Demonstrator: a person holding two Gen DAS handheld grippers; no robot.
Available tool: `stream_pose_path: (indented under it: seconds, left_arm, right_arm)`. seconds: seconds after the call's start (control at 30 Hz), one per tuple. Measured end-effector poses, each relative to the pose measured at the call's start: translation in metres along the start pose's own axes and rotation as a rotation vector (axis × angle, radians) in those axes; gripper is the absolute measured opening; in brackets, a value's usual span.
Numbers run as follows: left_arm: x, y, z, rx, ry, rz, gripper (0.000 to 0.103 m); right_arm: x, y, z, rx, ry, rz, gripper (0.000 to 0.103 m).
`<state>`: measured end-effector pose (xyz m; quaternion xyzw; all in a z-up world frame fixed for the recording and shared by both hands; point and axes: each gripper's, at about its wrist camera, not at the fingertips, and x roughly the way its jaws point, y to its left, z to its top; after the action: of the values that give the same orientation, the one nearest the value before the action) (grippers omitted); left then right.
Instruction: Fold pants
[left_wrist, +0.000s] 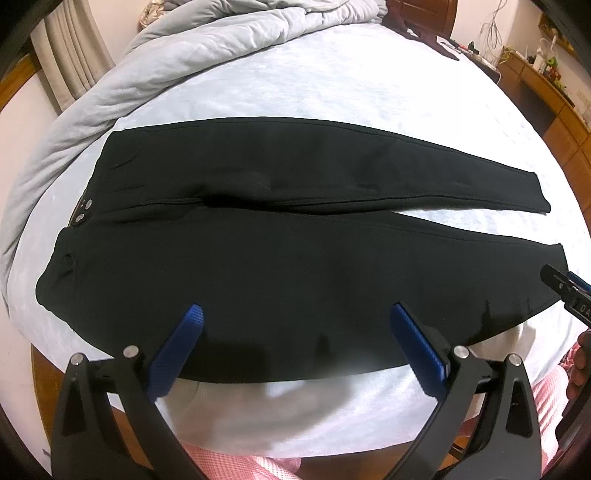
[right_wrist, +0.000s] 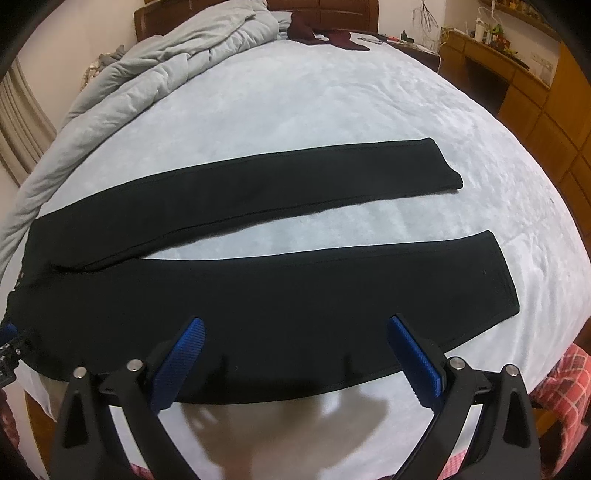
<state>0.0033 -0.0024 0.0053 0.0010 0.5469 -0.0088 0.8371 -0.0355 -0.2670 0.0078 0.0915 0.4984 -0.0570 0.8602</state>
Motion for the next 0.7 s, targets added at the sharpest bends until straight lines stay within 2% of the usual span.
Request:
stream_pose_path:
  seconds: [0.7]
  left_arm:
    - [0.0007, -0.0007, 0.0001, 0.005, -0.003, 0.013, 0.1]
  right_arm:
    - [0.0022, 0.0012, 0.0012, -0.006, 0.009, 0.001, 0.099]
